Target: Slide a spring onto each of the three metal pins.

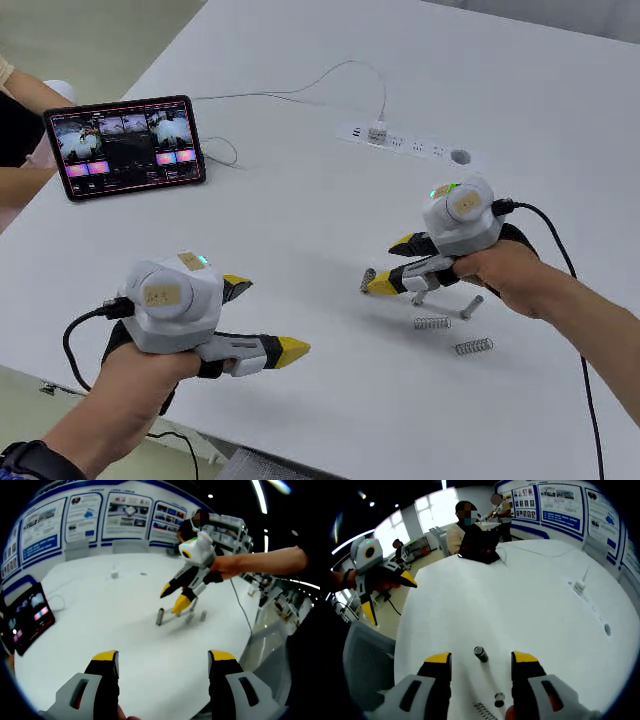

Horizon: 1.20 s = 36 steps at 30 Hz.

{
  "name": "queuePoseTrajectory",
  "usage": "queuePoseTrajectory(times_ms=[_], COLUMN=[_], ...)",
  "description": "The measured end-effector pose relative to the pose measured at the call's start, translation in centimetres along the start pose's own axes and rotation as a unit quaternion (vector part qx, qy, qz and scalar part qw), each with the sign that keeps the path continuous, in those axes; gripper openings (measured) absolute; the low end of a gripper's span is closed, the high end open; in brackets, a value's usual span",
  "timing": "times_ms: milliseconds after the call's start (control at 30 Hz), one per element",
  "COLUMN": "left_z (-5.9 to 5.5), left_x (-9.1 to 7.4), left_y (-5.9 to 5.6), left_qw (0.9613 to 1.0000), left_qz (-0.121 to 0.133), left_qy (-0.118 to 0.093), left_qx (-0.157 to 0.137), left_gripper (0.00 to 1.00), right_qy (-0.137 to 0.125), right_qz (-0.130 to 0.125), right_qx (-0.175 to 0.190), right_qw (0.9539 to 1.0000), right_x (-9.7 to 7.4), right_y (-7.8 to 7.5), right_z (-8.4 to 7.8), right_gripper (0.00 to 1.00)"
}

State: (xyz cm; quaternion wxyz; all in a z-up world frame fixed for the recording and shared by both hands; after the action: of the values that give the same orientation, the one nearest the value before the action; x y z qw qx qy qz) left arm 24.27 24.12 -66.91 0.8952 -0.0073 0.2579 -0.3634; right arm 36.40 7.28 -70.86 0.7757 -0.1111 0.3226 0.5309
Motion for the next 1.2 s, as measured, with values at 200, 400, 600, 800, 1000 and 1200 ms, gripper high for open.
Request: queuePoseTrajectory(times_ms=[200, 400, 600, 800, 1000, 1200], left_z=[0.2, 0.4, 0.2, 0.2, 0.4, 0.7], left_x=[0.3, 0.4, 0.4, 0.5, 0.8, 1.2], left_y=[-0.3, -0.5, -0.5, -0.4, -0.5, -0.7], left_qw=[1.0, 1.0, 1.0, 1.0, 1.0, 0.9999], left_qz=[-0.004, -0.006, -0.006, -0.006, -0.008, -0.013], left_qy=[0.0, -0.001, 0.001, 0.003, 0.001, 0.0], left_qx=[0.003, 0.006, 0.005, 0.005, 0.005, 0.008], left_gripper=[0.74, 0.74, 0.74, 0.74, 0.74, 0.74], right_qy=[-0.033, -0.047, -0.066, -0.076, -0.087, -0.109], right_qz=[-0.017, -0.029, -0.038, -0.05, -0.064, -0.075], right_qx=[0.032, 0.05, 0.064, 0.071, 0.074, 0.089], right_qw=[0.9988, 0.9972, 0.9951, 0.9934, 0.9914, 0.9872], right_x=[-0.8, -1.4, -2.2, -3.2, -4.4, -5.8], right_y=[-0.1, -0.3, -0.1, 0.2, 0.5, 0.6], right_z=[-0.1, -0.3, -0.3, -0.7, -1.3, -2.1], right_gripper=[0.52, 0.55, 0.58, 0.65, 0.68, 0.7])
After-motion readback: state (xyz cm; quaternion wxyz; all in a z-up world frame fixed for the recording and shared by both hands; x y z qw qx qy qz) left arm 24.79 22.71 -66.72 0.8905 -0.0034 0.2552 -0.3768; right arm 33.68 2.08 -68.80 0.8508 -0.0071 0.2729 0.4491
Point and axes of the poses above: the centre of the closed fingertips' face, and the gripper's own axes: x roughly forward along the fingers, y roughly to its left, z roughly out of its top, the point moved 4 cm from there along -x, roughly backward along the fingers, and after that the axes turned 8 degrees about -y, right-handed, at the moved point
